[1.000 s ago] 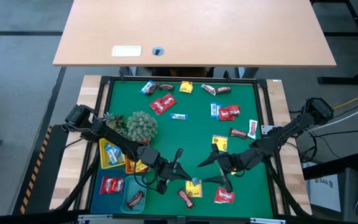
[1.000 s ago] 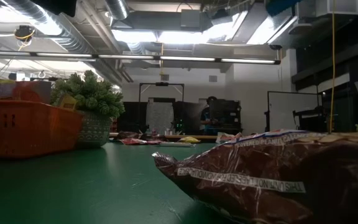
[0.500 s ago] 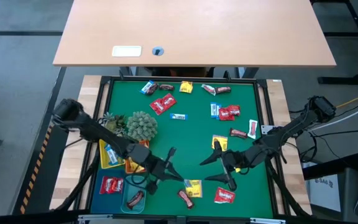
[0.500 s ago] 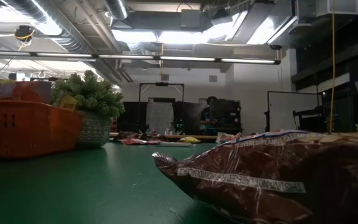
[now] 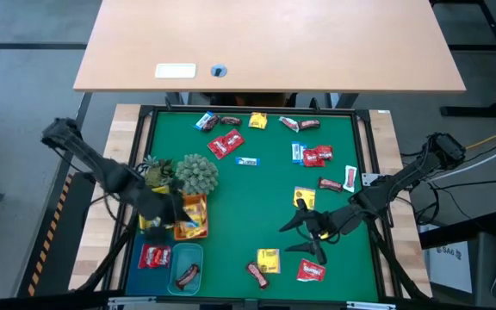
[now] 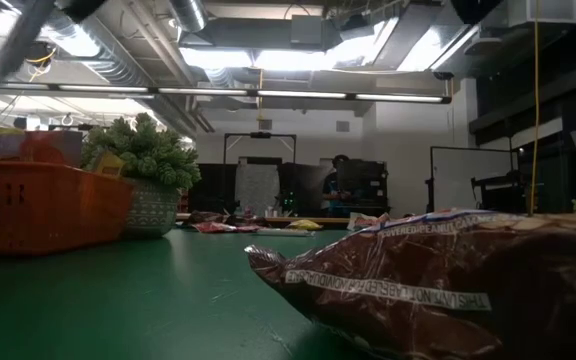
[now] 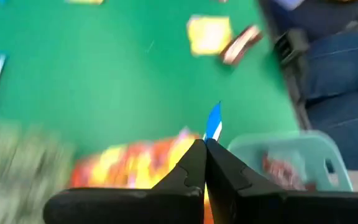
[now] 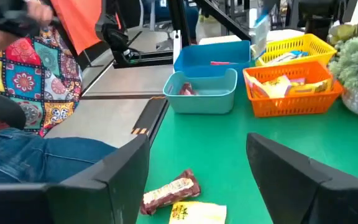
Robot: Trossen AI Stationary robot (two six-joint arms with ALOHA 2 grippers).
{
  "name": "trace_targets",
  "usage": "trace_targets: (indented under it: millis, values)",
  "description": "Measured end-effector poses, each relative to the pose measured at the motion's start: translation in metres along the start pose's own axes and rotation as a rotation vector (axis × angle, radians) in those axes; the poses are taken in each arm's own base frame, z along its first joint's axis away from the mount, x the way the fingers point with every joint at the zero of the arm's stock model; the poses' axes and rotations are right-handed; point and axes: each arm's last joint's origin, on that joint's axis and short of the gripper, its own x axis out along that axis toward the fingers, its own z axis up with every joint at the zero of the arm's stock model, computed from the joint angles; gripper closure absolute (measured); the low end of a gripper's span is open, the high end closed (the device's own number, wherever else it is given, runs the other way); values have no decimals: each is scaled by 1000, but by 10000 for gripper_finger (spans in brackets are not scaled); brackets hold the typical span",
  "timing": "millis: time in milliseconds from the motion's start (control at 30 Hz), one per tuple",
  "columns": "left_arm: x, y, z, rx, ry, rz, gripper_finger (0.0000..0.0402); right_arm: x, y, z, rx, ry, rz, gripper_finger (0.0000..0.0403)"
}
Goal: Sort candy
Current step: Put the white chocolate into the yellow basket, then put the red candy into the blue basket
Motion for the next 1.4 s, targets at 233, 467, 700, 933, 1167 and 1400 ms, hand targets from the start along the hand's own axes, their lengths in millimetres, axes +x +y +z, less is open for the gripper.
trace_targets:
  millis: [233, 467, 700, 933, 1167, 1400]
  values:
    - [-39, 19, -41, -291, 246, 135, 401, 0, 0, -2, 26, 20, 0, 139]
    - [-47, 25, -56, -489, 353, 254, 401, 0, 0, -2, 26, 21, 0, 139]
    - [-49, 28, -60, -598, 380, 335, 364, 0, 1, -3, 73, 41, 47, 139]
    - [-49, 29, -61, -627, 363, 362, 311, 3, 4, -12, 234, 102, 28, 139]
    - [-42, 22, -47, -654, 167, 294, 300, 17, 29, -48, 376, 242, 33, 139]
    - [-39, 15, -35, -617, 53, 198, 299, 18, 60, -86, 443, 361, 27, 139]
